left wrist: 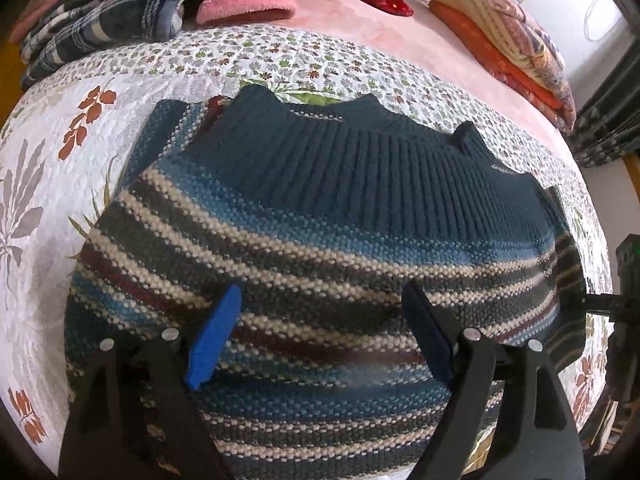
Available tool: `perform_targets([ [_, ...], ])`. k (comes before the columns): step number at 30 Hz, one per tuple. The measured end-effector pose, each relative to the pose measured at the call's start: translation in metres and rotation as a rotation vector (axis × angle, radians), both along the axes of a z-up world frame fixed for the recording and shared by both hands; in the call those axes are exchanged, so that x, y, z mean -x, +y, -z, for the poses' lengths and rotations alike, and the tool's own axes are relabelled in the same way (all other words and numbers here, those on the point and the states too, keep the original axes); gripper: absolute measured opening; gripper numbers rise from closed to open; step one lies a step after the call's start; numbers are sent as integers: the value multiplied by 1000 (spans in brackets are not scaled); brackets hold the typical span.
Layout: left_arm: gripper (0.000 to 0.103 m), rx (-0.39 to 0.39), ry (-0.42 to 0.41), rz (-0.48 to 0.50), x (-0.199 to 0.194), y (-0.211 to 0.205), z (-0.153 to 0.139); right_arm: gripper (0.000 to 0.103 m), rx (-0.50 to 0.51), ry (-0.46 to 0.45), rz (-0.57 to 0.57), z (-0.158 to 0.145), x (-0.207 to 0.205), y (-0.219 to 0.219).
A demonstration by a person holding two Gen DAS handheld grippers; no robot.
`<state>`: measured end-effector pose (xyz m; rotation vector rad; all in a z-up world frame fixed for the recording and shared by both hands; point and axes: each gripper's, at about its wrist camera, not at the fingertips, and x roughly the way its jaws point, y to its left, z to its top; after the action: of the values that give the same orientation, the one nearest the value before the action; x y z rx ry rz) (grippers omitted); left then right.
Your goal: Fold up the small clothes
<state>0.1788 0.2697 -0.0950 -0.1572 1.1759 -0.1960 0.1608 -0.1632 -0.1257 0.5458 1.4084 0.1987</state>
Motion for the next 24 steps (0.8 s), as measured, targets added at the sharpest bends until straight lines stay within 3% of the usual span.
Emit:
perform_targets([
  [15,82,26,2,-2,0,3,0,33,30,20,19,2,-7,8],
  [24,82,113,-32,-49,1,13,-14,30,-44,-83,-63,-50,-20,41],
])
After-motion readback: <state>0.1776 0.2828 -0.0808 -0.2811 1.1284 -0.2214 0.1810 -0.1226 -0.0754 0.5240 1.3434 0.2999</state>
